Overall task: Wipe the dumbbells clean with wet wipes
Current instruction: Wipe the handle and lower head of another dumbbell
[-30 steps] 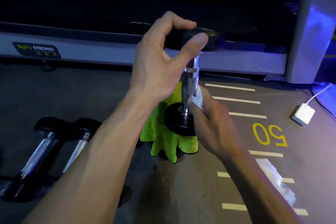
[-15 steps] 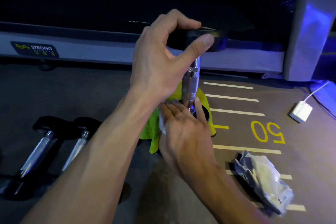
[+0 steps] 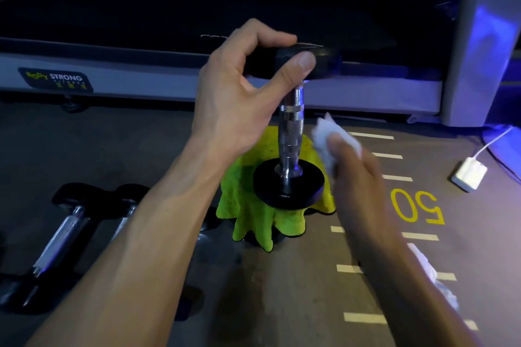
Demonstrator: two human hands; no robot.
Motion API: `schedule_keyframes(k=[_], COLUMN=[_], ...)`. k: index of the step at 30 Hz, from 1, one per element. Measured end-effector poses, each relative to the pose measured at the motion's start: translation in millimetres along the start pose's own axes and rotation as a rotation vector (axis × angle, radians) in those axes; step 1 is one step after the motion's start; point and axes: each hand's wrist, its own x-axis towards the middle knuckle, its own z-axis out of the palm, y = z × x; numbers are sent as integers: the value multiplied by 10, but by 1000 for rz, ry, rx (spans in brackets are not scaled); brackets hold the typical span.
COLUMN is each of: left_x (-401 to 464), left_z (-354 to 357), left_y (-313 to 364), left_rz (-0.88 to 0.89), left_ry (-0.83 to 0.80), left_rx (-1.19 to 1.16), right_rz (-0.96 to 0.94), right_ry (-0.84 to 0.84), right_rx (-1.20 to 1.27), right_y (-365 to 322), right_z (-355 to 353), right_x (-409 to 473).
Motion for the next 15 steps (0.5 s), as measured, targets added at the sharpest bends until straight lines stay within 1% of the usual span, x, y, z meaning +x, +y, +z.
schedule_keyframes(k=[2, 3, 6, 8, 9, 10, 12, 15], left_x=[14, 19, 18, 20, 17, 9, -14, -17], left_z=[7, -1, -29, -37, -51, -64, -57, -42], left_y=[7, 4, -17, -12, -14, -13, -5, 8], left_rz=[1, 0, 3, 12, 17, 21, 19, 8], left_ry=[-6, -7, -17, -28, -30, -33, -60, -61], left_rx=[-2, -3, -25, -34, -43, -56, -85, -90], right_rz=[57, 81, 113, 13, -59, -95, -94, 11], right_ry=[-90, -85, 36, 92, 84, 56, -28, -164], right_rx=[43, 52, 61, 59, 41, 35, 9, -237], right_y=[-93, -141, -275, -255, -198, -122, 35, 73], right_z=[269, 375, 460, 456, 463, 473, 409, 239], right_x=[74, 142, 491, 584, 549, 479, 319, 452])
